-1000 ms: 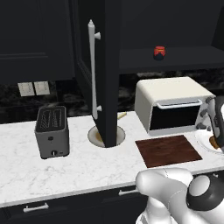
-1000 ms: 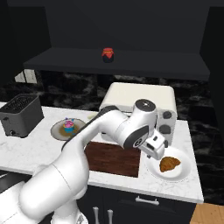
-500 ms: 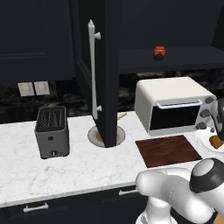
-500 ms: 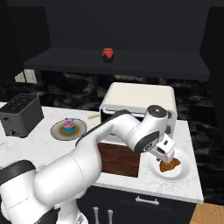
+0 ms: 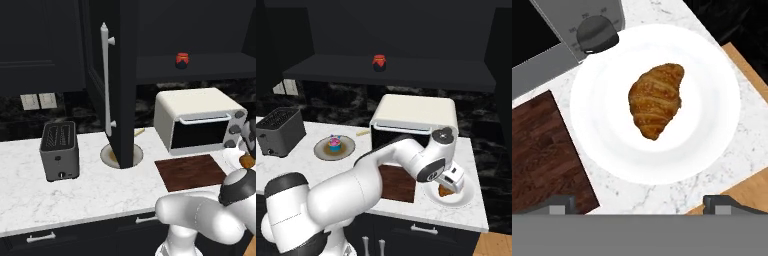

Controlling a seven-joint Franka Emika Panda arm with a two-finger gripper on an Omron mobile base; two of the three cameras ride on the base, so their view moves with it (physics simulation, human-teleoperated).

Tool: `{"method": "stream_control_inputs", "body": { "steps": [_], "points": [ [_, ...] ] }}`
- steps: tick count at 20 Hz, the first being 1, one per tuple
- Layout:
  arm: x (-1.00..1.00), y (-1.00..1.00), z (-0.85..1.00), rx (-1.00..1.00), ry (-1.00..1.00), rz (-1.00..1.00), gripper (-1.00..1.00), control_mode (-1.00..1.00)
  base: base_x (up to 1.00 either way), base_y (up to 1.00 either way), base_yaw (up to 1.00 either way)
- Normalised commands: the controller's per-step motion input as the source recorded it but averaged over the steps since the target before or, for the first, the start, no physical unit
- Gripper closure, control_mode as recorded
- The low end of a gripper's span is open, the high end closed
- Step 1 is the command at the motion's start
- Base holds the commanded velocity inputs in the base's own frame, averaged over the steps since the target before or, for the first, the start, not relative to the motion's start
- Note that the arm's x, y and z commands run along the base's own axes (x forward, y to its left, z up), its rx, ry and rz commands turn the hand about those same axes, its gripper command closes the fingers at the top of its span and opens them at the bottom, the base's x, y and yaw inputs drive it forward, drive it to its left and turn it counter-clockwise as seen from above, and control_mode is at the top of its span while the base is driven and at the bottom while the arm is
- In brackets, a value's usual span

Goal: From the different types of pastries on the counter, select a croissant and place it on the cutting board. Then retrieve a jar of jam from the cabinet and place it alongside the croissant on the cutting board.

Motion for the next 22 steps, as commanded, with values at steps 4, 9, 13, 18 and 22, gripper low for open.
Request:
{"method": "stream_control_inputs", "body": {
  "steps": [4,9,13,18,22],
  "points": [
    [0.09,-0.01,-0.23,-0.08,-0.03,0.00,-1.00,-1.00,0.00,0.00,0.00],
    [0.23,-0.01,-0.09,-0.05,-0.04,0.00,-1.00,-1.00,0.00,0.00,0.00],
    [0.13,-0.18,-0.21,-0.01,-0.02,0.00,-1.00,-1.00,0.00,0.00,0.00],
    [0.13,-0.22,-0.14,0.00,0.00,0.00,-1.00,-1.00,0.00,0.00,0.00],
    [0.29,-0.06,-0.03,0.00,0.00,0.00,-1.00,-1.00,0.00,0.00,0.00]
  ]
}}
